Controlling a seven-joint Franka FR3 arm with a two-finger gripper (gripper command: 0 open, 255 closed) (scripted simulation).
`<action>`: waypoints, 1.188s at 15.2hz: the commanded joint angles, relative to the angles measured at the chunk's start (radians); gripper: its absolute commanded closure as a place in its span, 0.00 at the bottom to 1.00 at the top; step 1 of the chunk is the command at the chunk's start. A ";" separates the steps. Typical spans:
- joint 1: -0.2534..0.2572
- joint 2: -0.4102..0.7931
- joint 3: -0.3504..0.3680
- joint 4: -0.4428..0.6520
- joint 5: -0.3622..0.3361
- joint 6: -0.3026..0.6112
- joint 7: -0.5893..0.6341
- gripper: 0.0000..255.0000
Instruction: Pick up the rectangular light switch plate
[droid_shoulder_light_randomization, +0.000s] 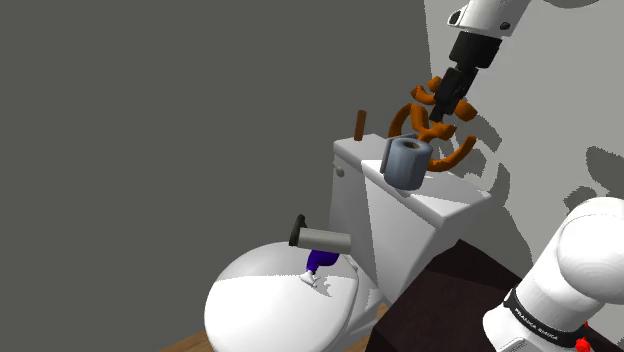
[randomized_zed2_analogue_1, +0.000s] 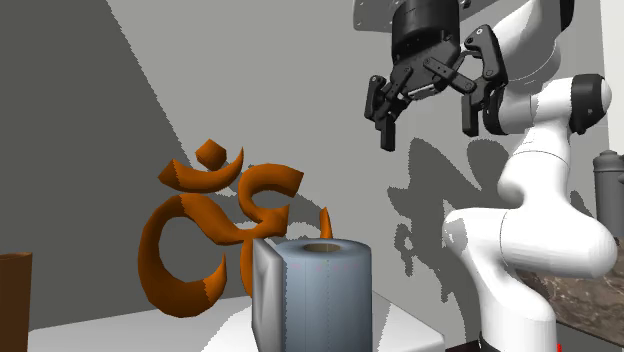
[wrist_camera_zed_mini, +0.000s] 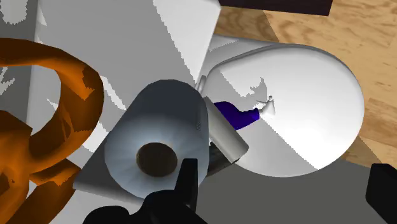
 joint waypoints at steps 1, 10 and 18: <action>0.000 0.000 0.000 0.000 0.000 0.000 0.000 0.00; 0.151 0.127 -0.346 0.016 -0.135 0.078 -0.752 0.00; 0.336 0.439 -0.629 0.229 -0.117 0.121 -1.430 0.00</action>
